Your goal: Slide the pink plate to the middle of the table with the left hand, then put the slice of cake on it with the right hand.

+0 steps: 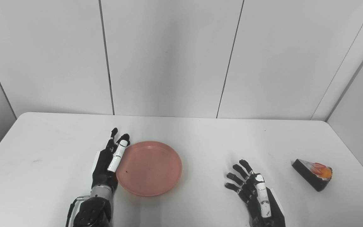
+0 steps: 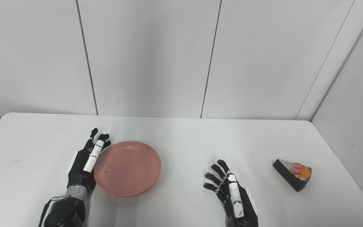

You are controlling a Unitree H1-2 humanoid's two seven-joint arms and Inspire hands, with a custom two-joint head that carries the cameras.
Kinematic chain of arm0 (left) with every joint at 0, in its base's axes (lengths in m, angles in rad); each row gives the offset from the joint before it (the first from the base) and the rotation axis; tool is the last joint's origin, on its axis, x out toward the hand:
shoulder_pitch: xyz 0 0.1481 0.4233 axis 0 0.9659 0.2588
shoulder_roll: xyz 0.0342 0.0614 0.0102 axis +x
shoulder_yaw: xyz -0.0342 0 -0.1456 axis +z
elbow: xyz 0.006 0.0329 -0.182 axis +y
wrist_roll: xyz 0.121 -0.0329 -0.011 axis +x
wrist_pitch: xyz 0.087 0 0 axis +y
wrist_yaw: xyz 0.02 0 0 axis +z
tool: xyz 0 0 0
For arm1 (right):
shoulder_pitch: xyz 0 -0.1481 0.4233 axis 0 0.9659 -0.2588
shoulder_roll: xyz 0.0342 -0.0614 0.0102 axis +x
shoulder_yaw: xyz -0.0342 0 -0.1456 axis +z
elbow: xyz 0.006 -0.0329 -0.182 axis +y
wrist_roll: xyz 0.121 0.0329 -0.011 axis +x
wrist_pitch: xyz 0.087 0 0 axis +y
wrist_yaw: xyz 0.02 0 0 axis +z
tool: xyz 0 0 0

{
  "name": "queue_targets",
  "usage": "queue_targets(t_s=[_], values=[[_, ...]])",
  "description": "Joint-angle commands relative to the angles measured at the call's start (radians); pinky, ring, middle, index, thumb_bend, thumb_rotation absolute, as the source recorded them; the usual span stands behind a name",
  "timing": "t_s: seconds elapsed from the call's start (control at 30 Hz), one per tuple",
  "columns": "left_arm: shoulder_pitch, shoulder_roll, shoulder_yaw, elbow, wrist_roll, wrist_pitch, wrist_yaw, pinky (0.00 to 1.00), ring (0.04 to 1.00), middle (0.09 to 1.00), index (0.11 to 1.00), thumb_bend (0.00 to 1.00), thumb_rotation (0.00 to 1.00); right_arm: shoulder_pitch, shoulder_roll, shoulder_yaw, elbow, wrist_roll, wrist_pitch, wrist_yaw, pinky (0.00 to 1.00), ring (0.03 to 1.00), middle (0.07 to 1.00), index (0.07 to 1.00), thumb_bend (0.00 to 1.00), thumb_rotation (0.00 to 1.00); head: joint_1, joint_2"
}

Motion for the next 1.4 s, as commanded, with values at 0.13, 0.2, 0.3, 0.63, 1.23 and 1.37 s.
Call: queue_targets(t_s=[0.13,0.2,0.3,0.63,1.23,1.37], values=[[-0.040,-0.035,-0.026,0.025,-0.006,-0.015,-0.023,0.79,0.879,0.867,0.973,0.71,0.74,-0.003,0.007,0.005,-0.019,0.002,0.027,-0.003,0.74,0.814,0.890,0.920,0.90,0.89,-0.019,0.005],[-0.043,-0.050,-0.022,0.024,-0.025,-0.010,-0.030,0.79,0.884,0.864,0.973,0.71,0.72,0.000,0.007,0.005,-0.023,0.005,0.030,-0.003,0.75,0.818,0.893,0.926,0.90,0.89,-0.022,0.007],[-0.041,-0.063,-0.025,0.035,-0.040,-0.018,-0.048,0.81,0.898,0.870,0.981,0.69,0.72,0.005,0.003,0.003,-0.031,0.002,0.035,-0.004,0.74,0.815,0.891,0.927,0.90,0.90,-0.022,0.012],[-0.034,-0.081,-0.015,0.062,-0.060,-0.051,-0.069,0.80,0.908,0.891,0.998,0.69,0.73,0.000,-0.003,-0.001,-0.013,-0.011,0.030,-0.004,0.74,0.812,0.892,0.925,0.87,0.89,-0.056,-0.009],[-0.041,-0.075,-0.015,0.128,-0.086,-0.104,-0.106,0.78,0.874,0.841,0.999,0.63,0.73,-0.019,-0.038,0.023,0.055,-0.260,-0.185,-0.056,0.71,0.816,0.900,0.941,0.81,0.86,-0.123,-0.086],[-0.049,-0.078,-0.010,0.169,-0.089,-0.126,-0.107,0.79,0.874,0.846,1.000,0.61,0.74,-0.038,-0.102,0.001,0.026,-0.420,-0.244,-0.117,0.70,0.811,0.888,0.917,0.82,0.87,-0.115,-0.111]])
